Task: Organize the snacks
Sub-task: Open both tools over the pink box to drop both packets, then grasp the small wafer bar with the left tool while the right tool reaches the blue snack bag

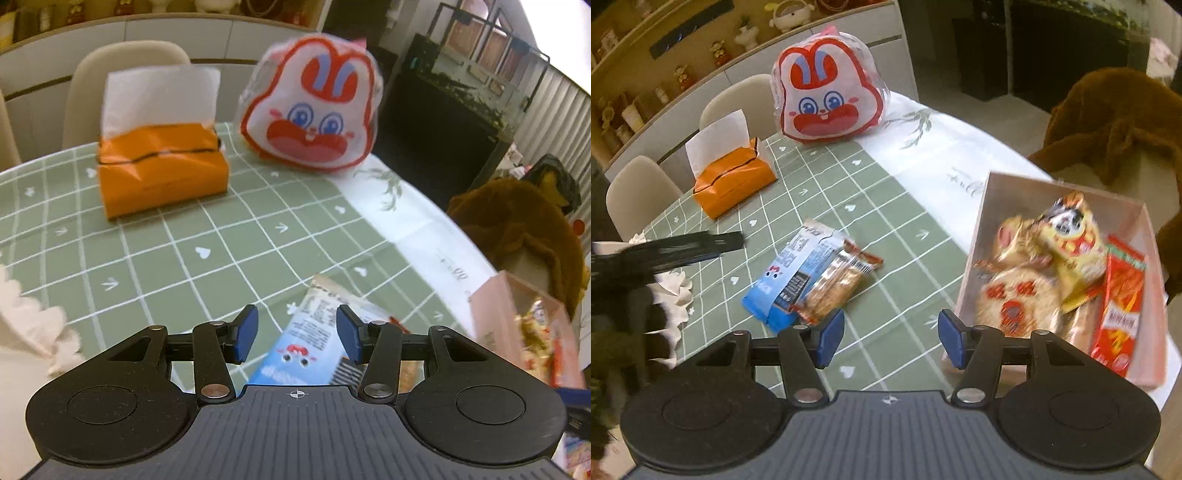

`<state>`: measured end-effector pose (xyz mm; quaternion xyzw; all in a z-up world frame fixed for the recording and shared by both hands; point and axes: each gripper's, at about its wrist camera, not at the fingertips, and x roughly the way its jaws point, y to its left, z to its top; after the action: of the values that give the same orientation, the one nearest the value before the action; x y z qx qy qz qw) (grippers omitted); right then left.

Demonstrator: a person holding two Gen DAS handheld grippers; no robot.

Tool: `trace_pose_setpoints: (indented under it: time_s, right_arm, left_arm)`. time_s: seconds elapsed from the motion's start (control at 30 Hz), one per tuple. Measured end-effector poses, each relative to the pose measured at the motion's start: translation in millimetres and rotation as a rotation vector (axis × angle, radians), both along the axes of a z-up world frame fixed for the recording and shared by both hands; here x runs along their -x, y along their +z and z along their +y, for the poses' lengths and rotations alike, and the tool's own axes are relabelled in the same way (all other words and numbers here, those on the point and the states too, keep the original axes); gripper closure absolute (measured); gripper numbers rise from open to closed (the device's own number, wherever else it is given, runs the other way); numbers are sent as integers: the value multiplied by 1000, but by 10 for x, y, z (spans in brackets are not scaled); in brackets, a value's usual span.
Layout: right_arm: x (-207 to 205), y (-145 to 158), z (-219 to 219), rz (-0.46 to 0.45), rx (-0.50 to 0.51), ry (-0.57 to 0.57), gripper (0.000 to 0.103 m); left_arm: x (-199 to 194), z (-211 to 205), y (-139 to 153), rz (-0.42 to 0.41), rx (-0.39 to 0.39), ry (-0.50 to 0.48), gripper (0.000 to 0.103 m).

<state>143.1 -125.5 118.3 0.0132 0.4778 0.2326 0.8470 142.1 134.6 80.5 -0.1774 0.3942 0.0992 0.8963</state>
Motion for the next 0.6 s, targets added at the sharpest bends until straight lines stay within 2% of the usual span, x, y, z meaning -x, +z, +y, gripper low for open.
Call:
trace_pose_setpoints:
  time_s: [0.13,0.2,0.27,0.4,0.47,0.53,0.6]
  right_arm:
    - [13,-105,93,20,41,-44,46]
    - [8,-143,163,14,73,-42,46]
    - [-33,-168,244,12,96,-31,46]
    - [-225,-240,487,12,120,-10,46]
    - [-318,-271,586,6,135,-2,46]
    - [-381,-243,616,-25,154,-12,46]
    - [-417,-160,571,-73,161,-26,46]
  left_arm:
    - [-226,-60,-358,16,26,-106,51]
    - [-230,-137,-457,50,3,-150,51]
    - [-162,-213,-469,46,-45,-181,51]
    - [94,-289,-448,78,-21,-208,51]
    - [236,-341,-402,69,-29,-201,52]
    - [350,-358,-330,25,17,-189,52]
    - [352,-394,-284,0,105,-189,52]
